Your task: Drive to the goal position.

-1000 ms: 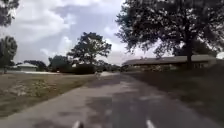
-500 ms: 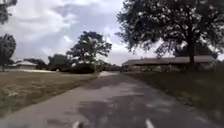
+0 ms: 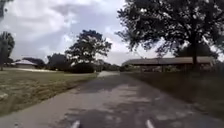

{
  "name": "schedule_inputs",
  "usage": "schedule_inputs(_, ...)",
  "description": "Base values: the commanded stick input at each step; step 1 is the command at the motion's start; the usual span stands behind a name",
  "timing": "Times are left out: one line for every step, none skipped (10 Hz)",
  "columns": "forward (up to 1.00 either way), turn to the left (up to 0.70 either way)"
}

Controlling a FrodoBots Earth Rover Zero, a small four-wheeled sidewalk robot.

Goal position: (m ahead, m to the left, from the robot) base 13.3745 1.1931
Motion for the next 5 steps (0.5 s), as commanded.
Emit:
schedule_inputs(0.85,0.0)
schedule_inputs(0.85,0.0)
schedule_inputs(0.85,0.0)
schedule_inputs(0.85,0.0)
schedule_inputs(0.85,0.0)
